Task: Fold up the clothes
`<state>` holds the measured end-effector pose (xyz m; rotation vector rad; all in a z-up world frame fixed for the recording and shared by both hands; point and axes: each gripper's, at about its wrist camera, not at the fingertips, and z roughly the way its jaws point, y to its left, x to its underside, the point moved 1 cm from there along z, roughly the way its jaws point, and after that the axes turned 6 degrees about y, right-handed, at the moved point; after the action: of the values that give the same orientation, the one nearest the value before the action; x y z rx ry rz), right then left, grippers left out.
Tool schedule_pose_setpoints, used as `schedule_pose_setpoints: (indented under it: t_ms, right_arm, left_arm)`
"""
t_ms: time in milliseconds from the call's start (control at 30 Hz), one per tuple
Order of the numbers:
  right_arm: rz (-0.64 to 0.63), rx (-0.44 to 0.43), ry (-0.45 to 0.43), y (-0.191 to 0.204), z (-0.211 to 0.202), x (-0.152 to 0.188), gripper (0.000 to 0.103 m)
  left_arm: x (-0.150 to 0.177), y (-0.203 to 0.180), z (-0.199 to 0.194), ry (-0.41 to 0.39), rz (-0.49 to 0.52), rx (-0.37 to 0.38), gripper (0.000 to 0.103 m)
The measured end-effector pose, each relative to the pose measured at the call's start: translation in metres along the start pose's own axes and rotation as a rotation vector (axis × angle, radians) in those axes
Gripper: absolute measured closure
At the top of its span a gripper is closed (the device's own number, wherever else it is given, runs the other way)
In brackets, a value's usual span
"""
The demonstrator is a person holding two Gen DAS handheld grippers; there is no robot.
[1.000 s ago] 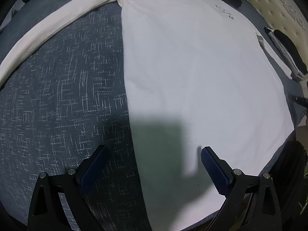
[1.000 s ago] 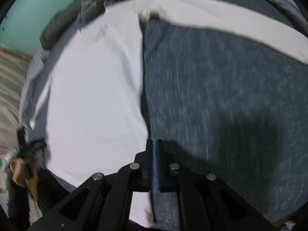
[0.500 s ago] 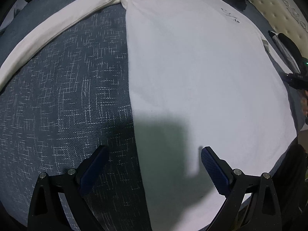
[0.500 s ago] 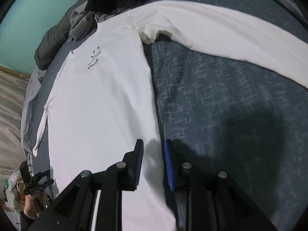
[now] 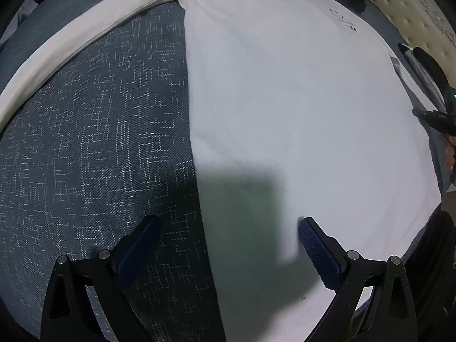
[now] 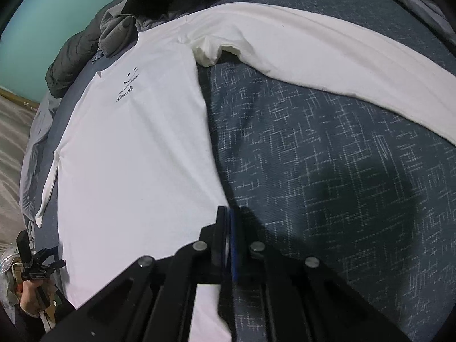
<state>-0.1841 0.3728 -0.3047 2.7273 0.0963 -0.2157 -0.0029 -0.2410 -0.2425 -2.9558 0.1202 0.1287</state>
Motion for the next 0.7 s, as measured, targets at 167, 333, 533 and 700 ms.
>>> schedule_pose_setpoints:
  t_ms: [167, 333, 533, 700]
  right_arm:
    - [0.029, -0.008, -0.016, -0.001, -0.007, 0.000, 0.100]
    - [0.030, 0.008, -0.046, -0.002, -0.022, 0.006, 0.100]
    - [0.026, 0.001, -0.066, 0.001, -0.035, 0.015, 0.100]
    - [0.016, 0.000, -0.064, 0.008, -0.033, 0.018, 0.100]
  left_arm:
    - [-0.001, 0.014, -0.011, -0.021, -0.024, 0.017, 0.003]
    - [-0.001, 0.034, -0.035, -0.075, -0.043, 0.017, 0.003]
    - [-0.006, 0.072, -0.058, -0.144, -0.082, -0.021, 0.003]
    - [-0.011, 0.103, -0.050, -0.133, -0.128, -0.052, 0.003]
